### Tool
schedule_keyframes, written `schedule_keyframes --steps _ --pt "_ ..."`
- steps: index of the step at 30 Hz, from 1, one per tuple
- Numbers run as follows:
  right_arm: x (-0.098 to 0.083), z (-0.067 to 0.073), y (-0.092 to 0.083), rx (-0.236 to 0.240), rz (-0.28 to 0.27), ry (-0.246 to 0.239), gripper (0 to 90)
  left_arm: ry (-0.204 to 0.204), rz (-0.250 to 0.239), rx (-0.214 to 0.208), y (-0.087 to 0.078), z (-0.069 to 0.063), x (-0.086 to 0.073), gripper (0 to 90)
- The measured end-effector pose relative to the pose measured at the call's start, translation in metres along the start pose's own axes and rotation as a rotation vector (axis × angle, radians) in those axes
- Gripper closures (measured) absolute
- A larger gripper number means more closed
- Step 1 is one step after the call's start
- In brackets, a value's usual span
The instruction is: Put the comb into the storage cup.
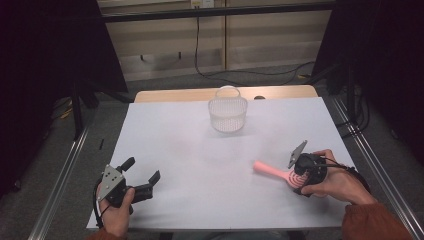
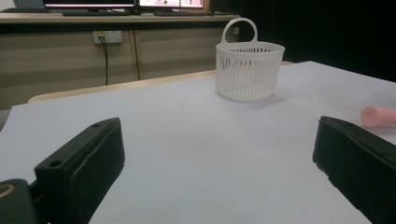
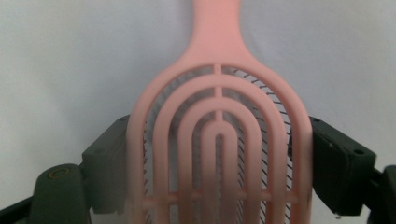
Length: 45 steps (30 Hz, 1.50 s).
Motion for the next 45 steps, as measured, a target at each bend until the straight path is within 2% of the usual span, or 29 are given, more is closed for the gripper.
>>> schedule_keyframes --steps 5,8,13,23,29,41,45 --pt "0.001 0.001 -0.001 -0.011 -0.007 0.02 19.4 0.0 -0.001 -0.002 0.0 0.0 0.0 2.2" --pt "0.001 0.002 -0.003 -0.002 -0.011 0.012 19.5 0.004 0.003 -0.002 0.0 0.0 0.0 2.2" --pt "0.001 0.001 -0.01 -0.011 -0.058 0.021 19.5 0.004 0.002 -0.002 0.0 0.0 0.0 2.2" --pt "0.0 -0.002 -0.016 -0.015 -0.082 0.038 19.5 0.003 0.003 -0.005 0.001 -0.001 0.0 2.2" --pt "0.001 -0.004 -0.023 -0.013 -0.117 0.052 19.5 -0.008 0.009 -0.015 0.002 -0.002 -0.001 2.1" --pt "0.013 -0.002 -0.033 -0.005 -0.172 0.046 19.5 0.0 0.002 -0.031 0.003 -0.005 0.001 2.1" --pt "0.02 -0.001 -0.037 0.004 -0.187 0.048 19.4 0.019 0.018 -0.033 0.005 -0.007 0.001 2.2"
Point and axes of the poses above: each handheld gripper's, and its own axes: y roughly forward along the jaws, x roughly out of its top, z roughly to its left, the point moved 6 cm from there along y, roughly forward along the jaws, and after that the axes turned 6 degrees about -x, right-handed, at the moved point
